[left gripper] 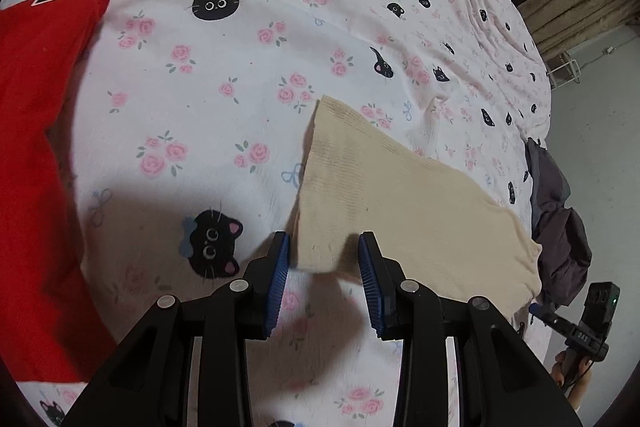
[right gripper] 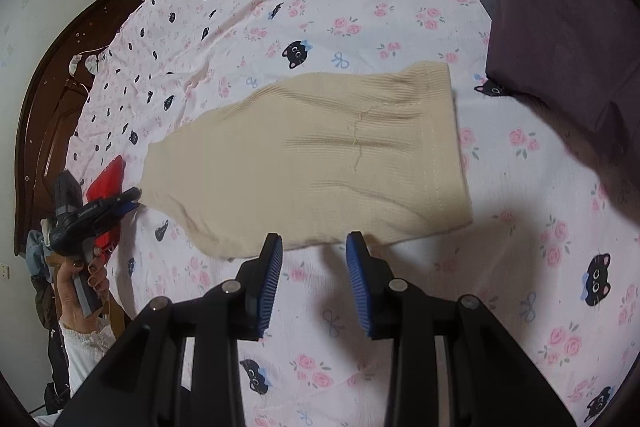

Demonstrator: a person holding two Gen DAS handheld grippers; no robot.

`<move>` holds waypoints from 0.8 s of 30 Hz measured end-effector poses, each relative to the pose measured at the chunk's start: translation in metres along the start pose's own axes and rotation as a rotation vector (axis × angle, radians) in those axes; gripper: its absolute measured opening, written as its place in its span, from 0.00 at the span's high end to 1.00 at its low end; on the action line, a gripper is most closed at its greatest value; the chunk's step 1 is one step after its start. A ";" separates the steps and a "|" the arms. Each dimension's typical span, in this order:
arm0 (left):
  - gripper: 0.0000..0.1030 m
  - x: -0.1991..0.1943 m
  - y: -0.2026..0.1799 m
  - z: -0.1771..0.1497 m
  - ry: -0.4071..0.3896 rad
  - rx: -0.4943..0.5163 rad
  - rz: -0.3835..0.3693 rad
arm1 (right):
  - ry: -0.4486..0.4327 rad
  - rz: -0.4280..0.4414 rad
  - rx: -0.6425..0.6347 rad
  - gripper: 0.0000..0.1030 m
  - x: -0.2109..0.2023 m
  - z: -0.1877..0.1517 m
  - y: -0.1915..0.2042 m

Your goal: Fold clothes

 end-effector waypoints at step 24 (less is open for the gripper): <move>0.93 0.000 -0.010 0.015 -0.086 0.032 0.042 | 0.010 -0.029 -0.023 0.66 -0.003 -0.003 -0.002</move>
Point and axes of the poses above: each gripper's, at about its wrist camera, not at the fingertips, and x roughly the way its jaws point, y to its left, z to its top, the point moved 7 cm from there along x, roughly the way its jaws point, and after that the axes turned 5 degrees about -z, right-handed, at the moved point
